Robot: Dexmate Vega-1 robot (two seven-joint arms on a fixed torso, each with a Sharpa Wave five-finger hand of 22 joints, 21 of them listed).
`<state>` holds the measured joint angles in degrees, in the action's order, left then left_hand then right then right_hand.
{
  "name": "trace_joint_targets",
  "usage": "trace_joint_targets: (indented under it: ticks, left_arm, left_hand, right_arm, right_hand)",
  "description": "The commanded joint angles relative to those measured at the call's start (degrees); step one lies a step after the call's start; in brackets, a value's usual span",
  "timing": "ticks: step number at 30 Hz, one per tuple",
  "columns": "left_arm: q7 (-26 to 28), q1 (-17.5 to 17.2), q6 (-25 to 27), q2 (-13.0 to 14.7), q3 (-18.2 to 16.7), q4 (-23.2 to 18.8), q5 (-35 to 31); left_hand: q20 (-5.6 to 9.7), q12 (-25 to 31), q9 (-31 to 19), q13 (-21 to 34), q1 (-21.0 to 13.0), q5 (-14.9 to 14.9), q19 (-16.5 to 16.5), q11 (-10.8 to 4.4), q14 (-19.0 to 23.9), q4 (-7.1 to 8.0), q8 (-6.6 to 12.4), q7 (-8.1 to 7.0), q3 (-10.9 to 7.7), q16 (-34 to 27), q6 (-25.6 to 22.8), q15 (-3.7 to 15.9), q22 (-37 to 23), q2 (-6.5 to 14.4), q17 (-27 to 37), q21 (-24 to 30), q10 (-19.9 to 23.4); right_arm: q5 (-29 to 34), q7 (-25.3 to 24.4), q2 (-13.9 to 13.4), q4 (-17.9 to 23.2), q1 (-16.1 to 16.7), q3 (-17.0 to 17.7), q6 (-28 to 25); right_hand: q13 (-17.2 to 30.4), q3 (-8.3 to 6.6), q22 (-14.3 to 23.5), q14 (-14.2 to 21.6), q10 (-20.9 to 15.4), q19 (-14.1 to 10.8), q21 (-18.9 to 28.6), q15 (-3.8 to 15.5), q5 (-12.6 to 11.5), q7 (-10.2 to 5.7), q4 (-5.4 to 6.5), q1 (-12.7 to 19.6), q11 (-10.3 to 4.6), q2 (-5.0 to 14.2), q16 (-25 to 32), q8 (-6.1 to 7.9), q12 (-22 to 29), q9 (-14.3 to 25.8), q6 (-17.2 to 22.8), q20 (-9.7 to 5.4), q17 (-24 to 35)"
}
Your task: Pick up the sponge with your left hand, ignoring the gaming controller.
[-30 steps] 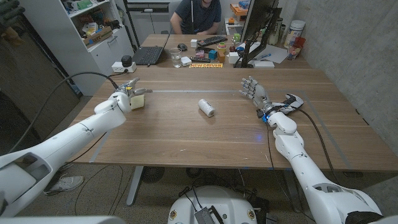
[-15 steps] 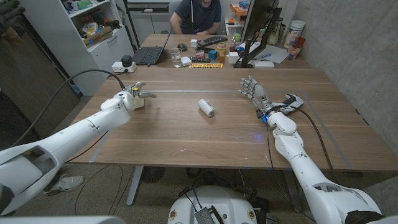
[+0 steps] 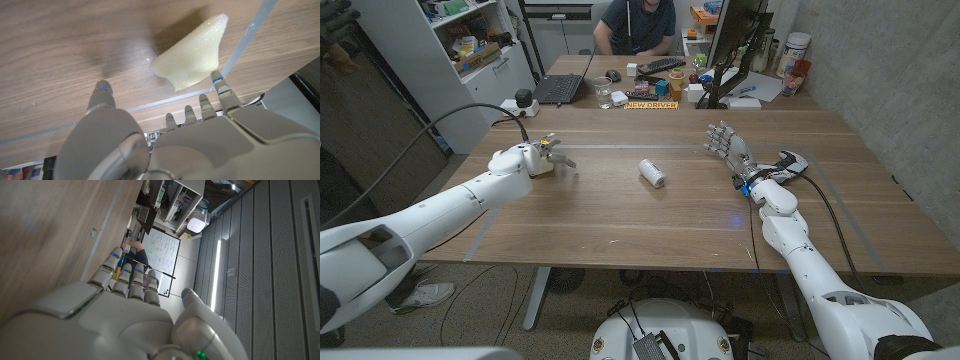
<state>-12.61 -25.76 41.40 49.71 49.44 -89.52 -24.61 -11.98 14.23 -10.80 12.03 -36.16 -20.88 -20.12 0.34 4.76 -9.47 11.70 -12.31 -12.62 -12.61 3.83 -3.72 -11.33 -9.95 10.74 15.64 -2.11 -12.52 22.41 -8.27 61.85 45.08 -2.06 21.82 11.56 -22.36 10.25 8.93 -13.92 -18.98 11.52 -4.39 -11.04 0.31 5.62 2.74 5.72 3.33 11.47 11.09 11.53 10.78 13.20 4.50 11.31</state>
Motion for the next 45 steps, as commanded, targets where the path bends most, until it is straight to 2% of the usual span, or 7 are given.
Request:
trace_joint_targets:
  ticks: [1, 8, 15, 33, 34, 35, 45]
  left_arm:
    - [2.17, -2.0, 5.26, -0.33, 1.96, -2.43, -12.61]
    - [17.63, -8.0, 4.46, -3.07, -3.56, -1.76, -13.08]
    - [23.25, -10.39, 4.23, -3.72, -5.81, -2.12, -13.44]
    - [30.01, -15.66, 2.36, -2.46, -12.68, -6.85, -9.97]
    - [30.66, -15.89, 2.32, -2.4, -12.81, -7.04, -10.15]
    - [31.51, -16.17, 2.43, -2.5, -13.06, -7.18, -10.3]
    - [37.0, -19.27, 1.15, -2.37, -16.93, -10.02, -8.42]
  left_hand:
    - [4.27, 2.67, -0.35, 0.81, -9.99, -3.79, -9.65, -1.63, 11.96, 0.48, 1.46, -0.07, 0.86, -3.0, -6.74, 5.92, -0.72, 3.65, 1.12, 3.71, 7.31]
    - [15.97, 12.65, -0.78, 5.2, -27.59, -0.12, -26.68, -7.31, 38.03, -0.04, 9.16, 1.17, -0.23, -19.07, -34.61, 16.32, -4.32, 14.0, 12.77, 15.74, 31.28]
    - [21.91, 25.86, -1.2, 16.86, -41.25, 10.39, -36.67, -9.49, 56.25, 0.31, 17.31, 8.73, -1.11, -28.33, -61.53, 16.93, -7.76, 16.69, 28.06, 32.27, 51.6]
    - [23.37, 24.99, -0.88, 16.71, -42.23, 10.81, -38.71, -9.12, 60.4, -0.2, 17.38, 9.54, -1.58, -29.34, -63.51, 16.73, -7.32, 14.59, 30.21, 35.36, 54.67]
    - [21.22, 30.33, -9.59, 20.8, -39.49, 2.15, -36.98, -4.86, 56.47, 4.04, 23.11, 10.47, -5.06, -32.82, -60.36, 14.88, -13.63, 12.18, 30.05, 36.52, 51.15]
    - [23.23, 27.44, -8.46, 17.2, -41.08, 4.32, -37.6, -9.07, 59.31, 2.88, 22.81, 9.76, -8.04, -32.47, -61.61, 16.79, -13.59, 10.73, 28.17, 38.38, 53.78]
    - [23.25, 27.33, -8.37, 17.1, -41.13, 4.45, -37.62, -9.13, 59.44, 2.77, 22.77, 9.77, -8.08, -32.45, -61.66, 16.79, -13.54, 10.57, 28.16, 38.43, 53.88]
  right_arm:
    - [-0.45, 0.67, 0.03, 0.17, -0.01, 0.36, 0.49]
    - [-0.09, 0.27, -0.36, 0.6, 0.36, 0.21, 0.38]
    - [0.24, -0.12, -0.67, 1.22, 0.5, -0.13, 0.86]
    - [0.6, -1.14, -1.06, 2.98, 1.3, -0.9, 0.48]
    - [0.41, -1.08, -1.04, 3.13, 1.39, -0.9, 0.32]
    - [0.28, -0.98, -1.06, 3.13, 1.42, -0.91, 0.35]
    - [0.06, -1.66, -1.6, 5.27, 2.87, -1.02, 0.17]
  right_hand:
    - [0.26, 0.22, 0.14, 0.51, -0.49, -0.54, 0.48, 0.0, -0.23, -0.39, 0.28, -0.38, 0.09, -0.11, 0.32, 0.15, 0.35, 0.31, 0.09, 0.2, 0.15]
    - [0.26, 0.31, 0.14, 0.75, -0.48, -0.61, 0.49, 0.12, -0.28, -0.45, 0.33, -0.44, -0.19, -0.17, 0.38, 0.18, 0.34, 0.31, 0.14, 0.19, 0.14]
    - [0.26, 0.4, 0.13, 0.89, -0.57, -0.65, 0.48, 0.18, -0.33, -0.55, 0.32, -0.44, -0.11, -0.27, 0.38, 0.17, 0.36, 0.3, 0.07, 0.16, 0.1]
    - [0.27, 0.57, 0.12, 1.05, -0.3, -0.8, 0.48, 0.21, -0.43, -0.62, 0.18, -0.31, -0.24, -0.56, 0.31, 0.12, 0.23, 0.3, -0.18, 0.0, 0.02]
    - [0.27, 0.59, 0.12, 1.07, -0.3, -0.79, 0.47, 0.2, -0.44, -0.62, 0.17, -0.31, -0.11, -0.58, 0.31, 0.11, 0.23, 0.3, -0.2, -0.03, 0.02]
    - [0.27, 0.59, 0.12, 1.07, -0.34, -0.79, 0.47, 0.21, -0.44, -0.63, 0.17, -0.31, -0.1, -0.59, 0.31, 0.11, 0.25, 0.3, -0.21, -0.01, 0.02]
    - [0.27, 0.7, 0.11, 1.06, -0.26, -0.74, 0.43, 0.2, -0.48, -0.6, 0.16, -0.32, -0.17, -0.7, 0.26, 0.12, 0.22, 0.29, -0.26, -0.04, 0.01]
